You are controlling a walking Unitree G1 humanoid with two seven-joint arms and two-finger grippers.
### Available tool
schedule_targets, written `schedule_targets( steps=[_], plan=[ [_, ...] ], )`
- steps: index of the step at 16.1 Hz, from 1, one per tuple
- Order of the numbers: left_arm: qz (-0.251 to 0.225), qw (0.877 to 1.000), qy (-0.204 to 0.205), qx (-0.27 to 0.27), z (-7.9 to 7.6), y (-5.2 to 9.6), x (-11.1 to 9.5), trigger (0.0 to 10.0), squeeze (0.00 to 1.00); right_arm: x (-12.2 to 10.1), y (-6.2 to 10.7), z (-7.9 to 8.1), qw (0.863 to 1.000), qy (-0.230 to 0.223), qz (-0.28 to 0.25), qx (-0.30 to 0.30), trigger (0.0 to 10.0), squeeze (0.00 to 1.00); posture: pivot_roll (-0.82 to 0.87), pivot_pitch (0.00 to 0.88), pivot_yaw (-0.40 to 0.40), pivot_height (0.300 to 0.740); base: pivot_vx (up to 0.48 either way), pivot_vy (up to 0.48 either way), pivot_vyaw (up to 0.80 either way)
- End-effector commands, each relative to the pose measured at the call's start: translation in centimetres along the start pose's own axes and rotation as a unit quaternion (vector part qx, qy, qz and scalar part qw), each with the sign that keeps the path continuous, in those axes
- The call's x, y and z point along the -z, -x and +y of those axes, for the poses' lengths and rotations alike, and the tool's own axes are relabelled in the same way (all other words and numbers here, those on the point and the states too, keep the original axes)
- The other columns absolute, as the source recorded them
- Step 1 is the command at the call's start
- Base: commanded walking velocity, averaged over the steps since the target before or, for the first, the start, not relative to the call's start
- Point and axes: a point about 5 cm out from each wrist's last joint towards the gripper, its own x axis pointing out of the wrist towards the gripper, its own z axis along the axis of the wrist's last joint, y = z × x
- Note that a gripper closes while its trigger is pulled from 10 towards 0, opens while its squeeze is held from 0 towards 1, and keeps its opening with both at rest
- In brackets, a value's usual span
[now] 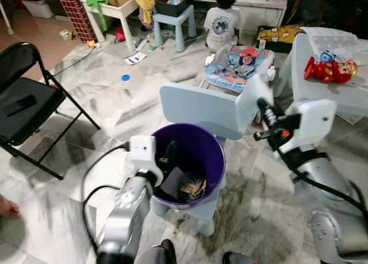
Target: Picking trash to rubbish bin
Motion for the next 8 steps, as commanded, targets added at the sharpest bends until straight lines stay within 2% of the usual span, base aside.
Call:
schedule_targets(
  steps=[1, 3, 5, 7, 8],
  plan=[
    [0.000, 1.000, -0.020, -0.007, 0.1, 1.4, -0.2, 10.0, 0.00, 1.6, -0.1, 0.4, 0.999, -0.018, 0.025, -0.015, 0.0, 0.00, -0.02, 0.205, 0.040, 0.740, 0.000, 0.000, 0.00],
    [0.001, 0.999, -0.033, -0.015, 0.5, 2.7, -0.1, 10.0, 0.00, 2.9, -0.3, 0.5, 0.998, -0.031, 0.045, -0.023, 0.0, 0.00, 0.01, 0.205, 0.037, 0.740, 0.000, 0.000, 0.00],
    [0.008, 0.998, -0.045, -0.042, 1.9, 4.5, 0.1, 10.0, 0.00, 4.9, -1.0, 1.1, 0.996, -0.039, 0.071, -0.045, 0.0, 0.00, 0.04, 0.205, 0.032, 0.740, 0.000, 0.000, 0.00],
    [0.021, 0.996, -0.062, -0.054, 3.1, 6.1, 0.3, 10.0, 0.00, 6.3, -2.0, 2.8, 0.989, -0.071, 0.093, -0.088, 0.0, 0.00, 0.07, 0.203, 0.029, 0.740, 0.000, 0.000, 0.00],
    [0.023, 0.996, -0.065, -0.054, 3.2, 6.4, 0.3, 10.0, 0.00, 6.6, -2.2, 3.2, 0.988, -0.075, 0.097, -0.099, 0.0, 0.00, 0.08, 0.203, 0.027, 0.740, 0.000, 0.000, 0.00]
  ],
)
